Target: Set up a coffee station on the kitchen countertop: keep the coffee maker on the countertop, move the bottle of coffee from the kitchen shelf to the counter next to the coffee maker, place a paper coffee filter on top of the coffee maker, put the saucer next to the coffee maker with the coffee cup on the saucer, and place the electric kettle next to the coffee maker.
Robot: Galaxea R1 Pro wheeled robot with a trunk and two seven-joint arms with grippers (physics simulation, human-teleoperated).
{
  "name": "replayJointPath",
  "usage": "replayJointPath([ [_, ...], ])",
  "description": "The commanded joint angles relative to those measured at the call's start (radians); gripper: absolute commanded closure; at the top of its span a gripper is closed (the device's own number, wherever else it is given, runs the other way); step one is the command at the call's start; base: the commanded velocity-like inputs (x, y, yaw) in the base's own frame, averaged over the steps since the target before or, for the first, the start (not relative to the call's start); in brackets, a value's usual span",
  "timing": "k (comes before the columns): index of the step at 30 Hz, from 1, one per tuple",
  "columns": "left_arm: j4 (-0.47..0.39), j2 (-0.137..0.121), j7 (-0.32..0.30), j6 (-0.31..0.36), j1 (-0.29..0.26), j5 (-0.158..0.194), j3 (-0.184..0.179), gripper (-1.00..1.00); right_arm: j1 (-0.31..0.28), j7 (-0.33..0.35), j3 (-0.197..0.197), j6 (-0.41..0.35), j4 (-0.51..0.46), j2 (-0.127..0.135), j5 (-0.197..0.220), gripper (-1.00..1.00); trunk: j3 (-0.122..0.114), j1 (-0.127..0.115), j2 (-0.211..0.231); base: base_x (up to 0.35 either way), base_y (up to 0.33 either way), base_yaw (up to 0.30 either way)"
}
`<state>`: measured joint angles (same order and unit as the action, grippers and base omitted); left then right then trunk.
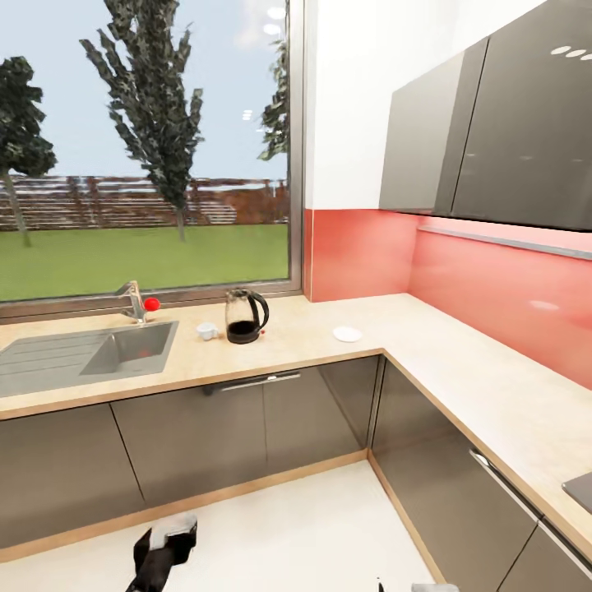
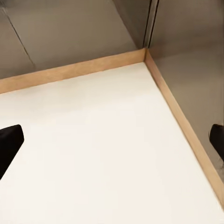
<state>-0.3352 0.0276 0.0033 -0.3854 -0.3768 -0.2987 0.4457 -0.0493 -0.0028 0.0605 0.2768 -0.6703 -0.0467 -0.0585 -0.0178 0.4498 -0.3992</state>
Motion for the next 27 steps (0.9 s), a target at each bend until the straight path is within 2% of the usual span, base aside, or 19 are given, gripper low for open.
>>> replayJointPath([
  [1,0.001,0.003,-0.011,-0.002,-0.019,-0.010,0.008,-1.00,-0.009,0.000,0.004,0.005,-0.002,-0.004,-0.006,-1.00,0.001,0.000,-0.001,0.000,0.000,0.000],
  [5,0.001,0.017,-0.103,0.008,-0.159,-0.007,0.010,-1.00,-0.103,-0.001,0.004,0.011,-0.010,-0.019,-0.006,-1.00,0.001,0.000,-0.001,0.000,0.000,0.000],
  [6,0.001,0.020,-0.113,0.011,-0.189,-0.007,0.010,-1.00,-0.127,-0.001,0.004,0.011,-0.011,-0.021,-0.006,-1.00,0.001,0.000,-0.001,0.000,0.000,0.000],
  [7,0.002,0.024,-0.125,0.034,-0.253,-0.007,0.010,-1.00,-0.182,-0.002,0.004,0.011,-0.010,-0.023,-0.005,-1.00,0.001,0.000,-0.001,0.000,0.000,0.000],
  [8,0.003,0.025,-0.127,0.046,-0.269,-0.006,0.010,-1.00,-0.196,-0.002,0.004,0.011,-0.010,-0.023,-0.005,-1.00,0.001,0.000,-0.001,0.000,0.000,0.000],
  [9,0.003,0.028,-0.132,0.113,-0.327,-0.006,0.010,-1.00,-0.257,-0.002,0.004,0.011,-0.011,-0.023,-0.004,-1.00,0.001,0.000,-0.001,0.000,0.000,0.000],
  [11,0.002,0.034,-0.143,0.190,-0.392,-0.007,0.011,-1.00,-0.331,-0.002,0.005,0.009,-0.013,-0.024,-0.003,-1.00,0.001,0.000,-0.001,0.000,0.000,0.000],
  [12,0.002,0.041,-0.159,0.251,-0.443,-0.007,0.010,-1.00,-0.396,-0.002,0.005,0.007,-0.013,-0.023,-0.003,-1.00,0.001,0.000,-0.001,0.000,0.000,0.000],
  [13,0.002,0.054,-0.177,0.355,-0.510,-0.007,0.010,-1.00,-0.478,-0.002,0.005,-0.014,-0.012,-0.024,-0.003,-1.00,0.001,0.000,-0.001,0.000,0.000,0.000],
  [14,0.002,0.059,-0.183,0.399,-0.536,-0.007,0.010,-1.00,-0.509,-0.002,0.005,-0.036,-0.012,-0.024,-0.003,-1.00,0.001,0.000,-0.001,0.000,0.000,0.000],
  [17,0.002,0.068,-0.191,0.513,-0.601,-0.007,0.011,-1.00,-0.598,-0.002,0.005,-0.169,-0.013,-0.024,-0.003,-1.00,0.001,0.000,-0.001,0.000,0.000,0.000],
  [18,0.002,0.070,-0.191,0.529,-0.609,-0.007,0.011,-1.00,-0.612,-0.002,0.005,-0.194,-0.014,-0.024,-0.003,-1.00,0.001,0.000,-0.001,0.000,0.000,0.000],
  [19,0.002,0.075,-0.192,0.573,-0.629,-0.007,0.011,-1.00,-0.648,-0.002,0.005,-0.262,-0.014,-0.024,-0.003,-1.00,0.001,0.000,-0.001,0.000,0.000,0.000],
  [20,0.002,0.083,-0.190,0.657,-0.664,-0.007,0.011,-1.00,-0.696,-0.003,0.005,-0.359,-0.014,-0.024,-0.003,-1.00,0.001,0.000,-0.001,0.000,0.000,0.000],
  [21,0.002,0.084,-0.190,0.672,-0.670,-0.007,0.011,-1.00,-0.703,-0.003,0.005,-0.374,-0.014,-0.024,-0.003,-1.00,0.001,0.000,-0.001,0.000,0.000,0.000],
  [25,0.002,0.087,-0.190,0.798,-0.713,-0.006,0.011,-1.00,-0.747,-0.003,0.005,-0.513,-0.021,-0.023,-0.004,-1.00,0.001,0.000,-0.001,0.000,0.000,0.000],
  [27,0.002,0.092,-0.192,0.884,-0.738,-0.006,0.011,-1.00,-0.761,-0.002,0.006,-0.615,-0.062,-0.022,-0.005,-1.00,0.001,0.000,-0.001,0.000,0.000,0.000],
])
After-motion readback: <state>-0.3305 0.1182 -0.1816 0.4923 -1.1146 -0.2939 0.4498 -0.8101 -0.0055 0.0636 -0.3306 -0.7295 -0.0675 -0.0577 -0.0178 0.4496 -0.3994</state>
